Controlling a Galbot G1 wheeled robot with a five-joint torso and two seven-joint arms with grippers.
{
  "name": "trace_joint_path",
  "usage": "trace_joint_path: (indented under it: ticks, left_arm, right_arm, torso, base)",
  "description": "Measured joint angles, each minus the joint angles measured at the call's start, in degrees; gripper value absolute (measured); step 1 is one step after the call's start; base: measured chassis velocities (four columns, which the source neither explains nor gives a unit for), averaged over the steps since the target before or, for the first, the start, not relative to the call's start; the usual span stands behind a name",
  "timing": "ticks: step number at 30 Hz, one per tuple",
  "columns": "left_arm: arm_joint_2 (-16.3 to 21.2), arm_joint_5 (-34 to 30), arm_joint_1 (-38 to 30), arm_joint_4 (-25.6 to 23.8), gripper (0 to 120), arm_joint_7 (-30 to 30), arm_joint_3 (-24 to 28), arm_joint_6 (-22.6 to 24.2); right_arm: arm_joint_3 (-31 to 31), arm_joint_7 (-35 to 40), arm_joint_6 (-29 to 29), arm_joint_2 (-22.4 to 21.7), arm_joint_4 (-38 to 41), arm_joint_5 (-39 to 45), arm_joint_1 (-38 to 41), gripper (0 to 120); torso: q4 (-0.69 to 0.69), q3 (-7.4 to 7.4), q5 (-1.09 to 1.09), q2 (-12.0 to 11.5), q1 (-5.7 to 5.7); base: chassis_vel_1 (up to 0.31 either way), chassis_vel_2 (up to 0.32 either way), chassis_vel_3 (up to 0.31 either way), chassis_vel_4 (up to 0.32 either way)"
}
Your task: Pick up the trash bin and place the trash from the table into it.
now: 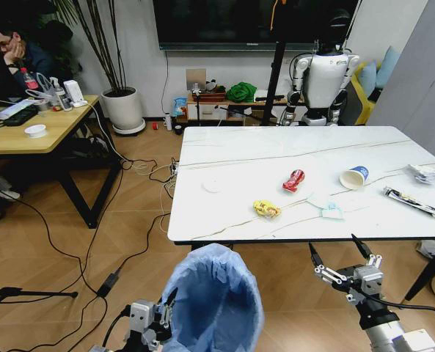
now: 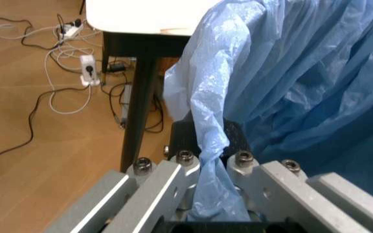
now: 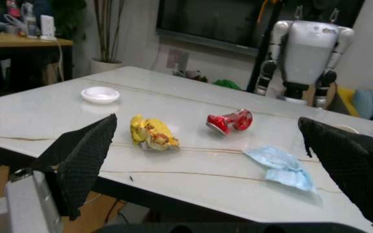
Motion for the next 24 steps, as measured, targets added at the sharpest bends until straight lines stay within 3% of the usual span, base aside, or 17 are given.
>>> trace_joint_path:
  ticks: [1, 3, 4, 5, 7, 12, 16, 24]
  left_arm:
    - [0.00, 0.00, 0.00, 0.00, 0, 0.00, 0.00, 0.00]
    - [-0.90, 0.05, 0.96, 0.03, 0, 0.25, -0.60, -0.52]
    - [-0.90, 0.05, 0.96, 0.03, 0, 0.25, -0.60, -0.52]
    - [-1.93, 0.48, 1.68, -0.20, 0, 0.37, -0.98, -0.77]
    - [-3.05, 1.19, 2.23, -0.28, 0, 0.51, -1.40, -1.10]
    - [-5.03, 2.82, 3.31, -0.28, 0, 0.94, -1.74, -1.78]
    - [-7.18, 4.47, 3.92, 0.17, 0, 1.22, -1.81, -2.31]
    - [-8.74, 5.11, 4.17, 0.29, 0, 1.40, -2.91, -2.48]
  right_arm:
    - [0.00, 0.00, 0.00, 0.00, 0.00, 0.00, 0.00, 100]
    - [-1.84, -0.22, -1.64, -6.86, -1.53, 2.60, 2.80, 100]
    - [-1.84, -0.22, -1.64, -6.86, -1.53, 2.60, 2.80, 100]
    - [-3.03, -0.13, -2.87, -10.95, -2.19, 4.74, 4.57, 100]
    - [-4.41, 0.51, -4.47, -14.58, -3.19, 7.79, 7.16, 100]
    - [-7.02, 3.08, -7.56, -18.60, -4.43, 11.70, 11.42, 100]
    - [-12.03, 7.32, -13.36, -22.04, -6.04, 16.02, 18.10, 100]
    - [-19.93, 8.96, -16.42, -24.49, -10.70, 18.79, 28.01, 100]
  torso:
    - [0.00, 0.00, 0.00, 0.00, 0.00]
    - [0.05, -0.01, 0.01, -0.01, -0.02]
    - [0.05, -0.01, 0.01, -0.01, -0.02]
    - [0.10, -0.01, 0.01, -0.02, -0.01]
    - [0.07, -0.01, 0.00, -0.03, -0.01]
    - [0.04, -0.02, 0.00, -0.05, -0.01]
    - [0.04, -0.04, 0.00, -0.07, -0.03]
    - [0.06, -0.04, 0.00, -0.08, -0.03]
  base:
    - [0.000, 0.000, 0.000, 0.000]
    - [0.000, 0.000, 0.000, 0.000]
    - [0.000, 0.000, 0.000, 0.000]
    - [0.000, 0.000, 0.000, 0.000]
    - [0.000, 0.000, 0.000, 0.000]
    - [0.000, 0.000, 0.000, 0.000]
    - [0.000, 0.000, 0.000, 0.000]
    - [0.000, 0.000, 0.000, 0.000]
